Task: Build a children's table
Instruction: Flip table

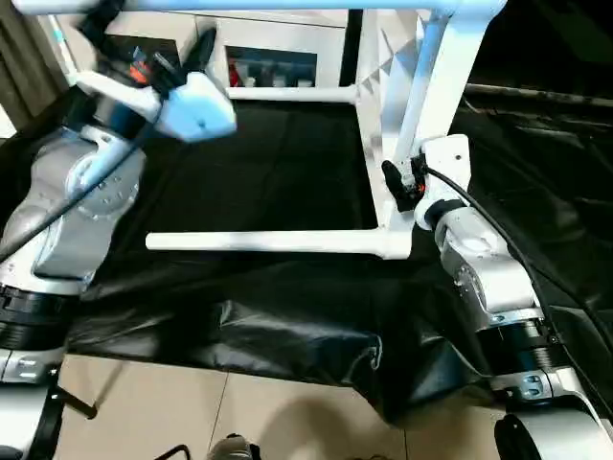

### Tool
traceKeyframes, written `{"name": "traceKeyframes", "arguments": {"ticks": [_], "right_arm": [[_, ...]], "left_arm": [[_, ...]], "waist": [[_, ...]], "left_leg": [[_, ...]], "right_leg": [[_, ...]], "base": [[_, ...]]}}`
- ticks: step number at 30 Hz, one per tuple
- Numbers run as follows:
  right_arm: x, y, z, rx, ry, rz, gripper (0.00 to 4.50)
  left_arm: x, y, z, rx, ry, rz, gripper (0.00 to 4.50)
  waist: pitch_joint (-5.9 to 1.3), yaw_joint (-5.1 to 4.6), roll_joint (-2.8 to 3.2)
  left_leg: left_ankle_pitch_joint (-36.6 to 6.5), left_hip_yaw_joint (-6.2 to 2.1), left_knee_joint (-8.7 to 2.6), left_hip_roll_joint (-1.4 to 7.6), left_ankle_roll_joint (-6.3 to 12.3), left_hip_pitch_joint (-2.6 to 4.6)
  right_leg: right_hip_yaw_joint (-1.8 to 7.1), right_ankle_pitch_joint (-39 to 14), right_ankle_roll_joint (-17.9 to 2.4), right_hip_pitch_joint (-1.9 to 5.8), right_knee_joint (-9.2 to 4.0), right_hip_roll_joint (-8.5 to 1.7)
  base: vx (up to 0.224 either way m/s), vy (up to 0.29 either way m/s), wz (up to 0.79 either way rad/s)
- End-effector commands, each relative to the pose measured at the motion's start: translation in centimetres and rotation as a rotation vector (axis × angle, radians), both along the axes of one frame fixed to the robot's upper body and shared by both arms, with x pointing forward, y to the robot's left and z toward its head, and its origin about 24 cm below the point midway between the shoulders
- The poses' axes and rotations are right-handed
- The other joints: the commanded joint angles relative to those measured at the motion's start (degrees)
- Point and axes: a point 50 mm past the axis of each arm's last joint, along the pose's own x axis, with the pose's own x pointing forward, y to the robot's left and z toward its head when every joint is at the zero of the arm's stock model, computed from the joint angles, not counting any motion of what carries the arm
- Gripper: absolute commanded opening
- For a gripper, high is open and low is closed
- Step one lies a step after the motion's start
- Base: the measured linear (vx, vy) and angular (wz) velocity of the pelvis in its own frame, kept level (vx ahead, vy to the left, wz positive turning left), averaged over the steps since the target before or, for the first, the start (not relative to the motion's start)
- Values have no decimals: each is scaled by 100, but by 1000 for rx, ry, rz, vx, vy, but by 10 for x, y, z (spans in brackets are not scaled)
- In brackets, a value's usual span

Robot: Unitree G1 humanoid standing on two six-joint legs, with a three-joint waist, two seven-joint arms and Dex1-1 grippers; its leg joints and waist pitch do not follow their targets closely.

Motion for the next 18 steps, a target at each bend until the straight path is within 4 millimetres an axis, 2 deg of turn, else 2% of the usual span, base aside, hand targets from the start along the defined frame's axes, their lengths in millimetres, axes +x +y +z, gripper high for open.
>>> {"name": "traceKeyframes", "arguments": {"ticks": [1, 7, 13, 14, 15, 17, 18], "right_arm": [[2, -5, 4, -12, -12, -13, 305], [2, -1, 4, -12, -16, 5, 305], [1, 1, 4, -17, -21, 24, 305], [0, 2, 4, -18, -22, 31, 269], [0, 2, 4, -17, -23, 33, 269], [0, 1, 4, -17, -24, 37, 263], [0, 1, 4, -17, -24, 38, 243]], "left_arm": [[4, 4, 5, -9, -10, 32, 450], [15, 15, 21, -32, -58, 105, 450], [22, 21, 25, -54, -51, 137, 450], [24, 21, 25, -61, -40, 138, 433], [25, 22, 24, -69, -32, 138, 416], [27, 23, 23, -78, -25, 145, 412], [28, 23, 23, -82, -22, 147, 388]], "waist": [[-432, -2, 47], [-429, -1, 51], [-433, -2, 63], [-432, 0, 58], [-437, 1, 71], [-443, 3, 64], [-445, 0, 66]], "left_leg": [[-1543, -66, -429, 113, -372, 139], [-1651, -73, -433, 110, -396, 156], [-1579, -71, -426, 109, -401, 153], [-1612, -76, -434, 115, -405, 155], [-1619, -77, -431, 115, -410, 158], [-1580, -75, -428, 113, -414, 154], [-1546, -77, -428, 115, -408, 147]], "right_leg": [[111, -1079, -868, 187, -355, -240], [114, -1276, -830, 183, -376, -244], [113, -1117, -874, 183, -362, -242], [112, -1153, -876, 190, -363, -250], [114, -1149, -881, 186, -365, -252], [114, -1093, -894, 195, -358, -249], [112, -1023, -904, 203, -350, -249]], "base": [[0, 0, 0], [0, 0, 0], [0, 0, 0], [0, 0, 0], [0, 0, 0], [0, 0, 0], [0, 0, 0]]}}
